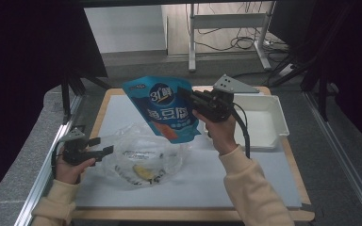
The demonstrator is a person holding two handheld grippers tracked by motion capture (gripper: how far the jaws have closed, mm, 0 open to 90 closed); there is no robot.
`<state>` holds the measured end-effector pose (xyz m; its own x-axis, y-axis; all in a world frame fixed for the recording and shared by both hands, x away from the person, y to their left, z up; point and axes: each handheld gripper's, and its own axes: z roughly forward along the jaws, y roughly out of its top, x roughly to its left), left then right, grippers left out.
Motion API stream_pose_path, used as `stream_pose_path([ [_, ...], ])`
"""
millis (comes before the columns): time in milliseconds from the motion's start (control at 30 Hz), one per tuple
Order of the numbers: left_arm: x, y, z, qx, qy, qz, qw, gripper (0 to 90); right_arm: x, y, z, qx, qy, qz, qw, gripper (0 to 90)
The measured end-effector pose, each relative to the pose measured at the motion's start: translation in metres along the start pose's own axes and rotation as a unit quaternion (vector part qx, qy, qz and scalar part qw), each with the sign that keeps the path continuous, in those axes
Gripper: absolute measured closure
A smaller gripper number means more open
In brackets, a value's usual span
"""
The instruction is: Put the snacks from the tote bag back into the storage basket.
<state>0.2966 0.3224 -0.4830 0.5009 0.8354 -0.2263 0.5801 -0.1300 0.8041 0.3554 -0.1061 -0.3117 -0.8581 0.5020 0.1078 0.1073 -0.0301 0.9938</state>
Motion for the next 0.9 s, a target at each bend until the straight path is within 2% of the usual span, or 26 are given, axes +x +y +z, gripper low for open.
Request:
stream_pose_path([
  [100, 0.001, 0.0, 0.0, 0.0, 0.0, 0.0, 1.0, 22.0, -0.005, 0.001, -0.004, 0.004, -0.01, -0.009, 0.9999, 89.1],
  [533, 0.001, 0.0, 0.001, 0.001, 0.002, 0.0, 1.0, 22.0, -0.026, 0.008, -0.021, 0.005, -0.029, -0.004, 0.9996, 89.1],
  [900, 0.001, 0.0, 0.001, 0.0, 0.001, -0.002, 1.0, 22.2, -0.041, 0.016, -0.036, -0.012, -0.051, -0.006, 0.9986, 89.1],
])
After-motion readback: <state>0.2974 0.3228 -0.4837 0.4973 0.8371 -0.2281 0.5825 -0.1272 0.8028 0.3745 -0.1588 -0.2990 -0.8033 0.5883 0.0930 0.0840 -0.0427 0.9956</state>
